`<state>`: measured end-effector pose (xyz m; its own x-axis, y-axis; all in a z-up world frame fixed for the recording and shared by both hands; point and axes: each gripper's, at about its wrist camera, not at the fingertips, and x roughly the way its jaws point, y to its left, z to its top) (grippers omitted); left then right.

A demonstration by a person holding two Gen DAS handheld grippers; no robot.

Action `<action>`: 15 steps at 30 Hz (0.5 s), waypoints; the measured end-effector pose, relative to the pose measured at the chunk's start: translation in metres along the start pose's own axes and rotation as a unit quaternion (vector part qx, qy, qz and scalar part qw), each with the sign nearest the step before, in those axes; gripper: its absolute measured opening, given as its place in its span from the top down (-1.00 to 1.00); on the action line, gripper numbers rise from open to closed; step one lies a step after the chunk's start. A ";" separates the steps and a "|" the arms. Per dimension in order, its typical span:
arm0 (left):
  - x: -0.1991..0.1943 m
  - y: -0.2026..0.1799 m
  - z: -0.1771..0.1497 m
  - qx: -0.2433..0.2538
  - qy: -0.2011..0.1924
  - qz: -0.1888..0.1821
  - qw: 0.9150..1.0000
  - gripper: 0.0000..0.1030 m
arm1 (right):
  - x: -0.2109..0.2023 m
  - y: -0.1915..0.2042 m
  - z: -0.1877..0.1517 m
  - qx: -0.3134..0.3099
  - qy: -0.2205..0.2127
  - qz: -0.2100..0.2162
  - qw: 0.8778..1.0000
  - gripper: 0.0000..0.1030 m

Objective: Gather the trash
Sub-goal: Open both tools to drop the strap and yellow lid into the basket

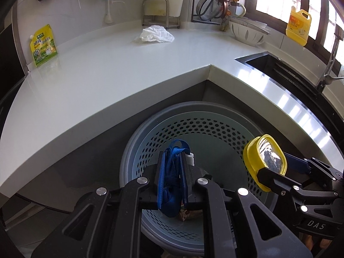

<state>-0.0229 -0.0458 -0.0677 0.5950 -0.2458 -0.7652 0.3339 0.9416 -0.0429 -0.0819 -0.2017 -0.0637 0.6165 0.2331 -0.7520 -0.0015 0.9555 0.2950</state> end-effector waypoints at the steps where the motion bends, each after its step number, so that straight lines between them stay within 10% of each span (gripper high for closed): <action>1: 0.001 0.000 0.000 -0.001 0.002 0.000 1.000 0.73 | 0.001 0.000 0.000 -0.001 0.000 0.000 1.000 -0.27; 8: 0.004 0.005 -0.003 -0.005 0.010 0.006 1.000 0.61 | 0.004 0.002 0.000 -0.003 0.000 0.004 1.000 -0.27; 12: 0.000 0.010 -0.003 -0.013 0.000 0.019 1.000 -0.29 | 0.005 0.002 -0.001 -0.001 0.001 0.007 1.000 -0.28; 15: 0.001 0.012 -0.004 -0.014 0.001 0.031 0.999 -0.32 | 0.006 0.001 -0.002 0.000 0.002 0.000 1.000 -0.28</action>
<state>-0.0208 -0.0336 -0.0712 0.6121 -0.1853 -0.7688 0.2745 0.9615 -0.0131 -0.0800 -0.1993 -0.0689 0.6133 0.2345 -0.7542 -0.0024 0.9554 0.2952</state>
